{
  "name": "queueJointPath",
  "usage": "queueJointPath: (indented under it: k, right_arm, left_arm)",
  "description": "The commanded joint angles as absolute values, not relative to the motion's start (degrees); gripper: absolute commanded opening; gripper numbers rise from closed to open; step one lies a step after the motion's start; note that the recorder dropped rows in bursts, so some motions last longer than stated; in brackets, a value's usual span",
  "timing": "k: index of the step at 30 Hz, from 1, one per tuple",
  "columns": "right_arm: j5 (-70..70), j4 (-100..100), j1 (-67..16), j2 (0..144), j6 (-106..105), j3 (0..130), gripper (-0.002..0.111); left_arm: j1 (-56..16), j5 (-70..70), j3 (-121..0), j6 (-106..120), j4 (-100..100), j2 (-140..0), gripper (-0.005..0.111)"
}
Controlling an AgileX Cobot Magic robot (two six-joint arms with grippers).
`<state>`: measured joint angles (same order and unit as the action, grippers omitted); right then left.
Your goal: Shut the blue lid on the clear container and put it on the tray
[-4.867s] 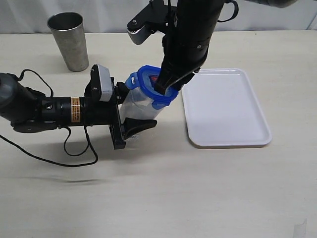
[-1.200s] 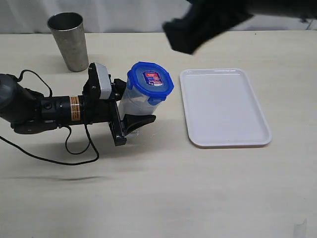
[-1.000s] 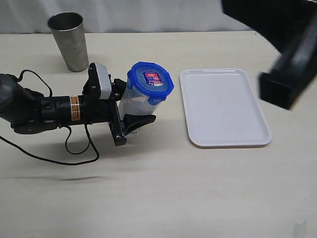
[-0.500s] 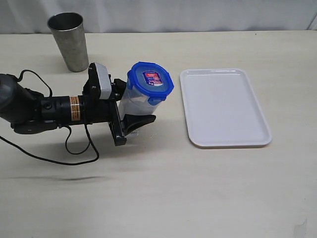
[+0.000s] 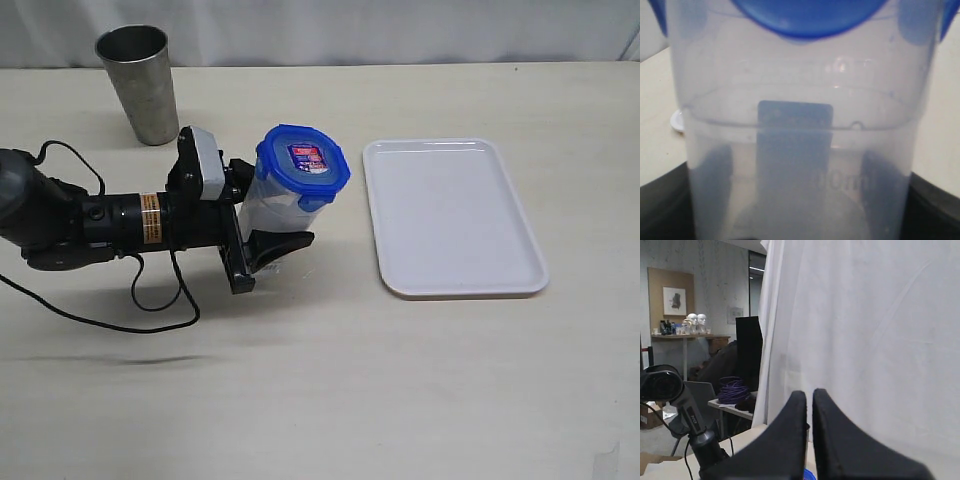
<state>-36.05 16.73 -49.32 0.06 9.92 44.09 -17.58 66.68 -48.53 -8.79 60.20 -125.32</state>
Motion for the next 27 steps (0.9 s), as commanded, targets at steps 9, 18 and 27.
queueJointPath:
  k: [9,18,27]
  right_arm:
    - [-34.52,23.82,-38.51,0.00,10.22,39.29,0.005]
    - [-3.09,3.19,-19.19,0.00,10.22,34.02,0.005]
    - [4.21,2.45,-10.93,0.00,10.22,19.57,0.005]
  left_arm:
    - [-18.00,69.22,-48.82,-9.07,59.35,-125.16,0.000]
    - [-18.00,69.05,-48.82,-9.07,59.35,-125.16,0.000]
    - [-18.00,69.30,-48.82,-9.18,59.46,-125.16,0.000]
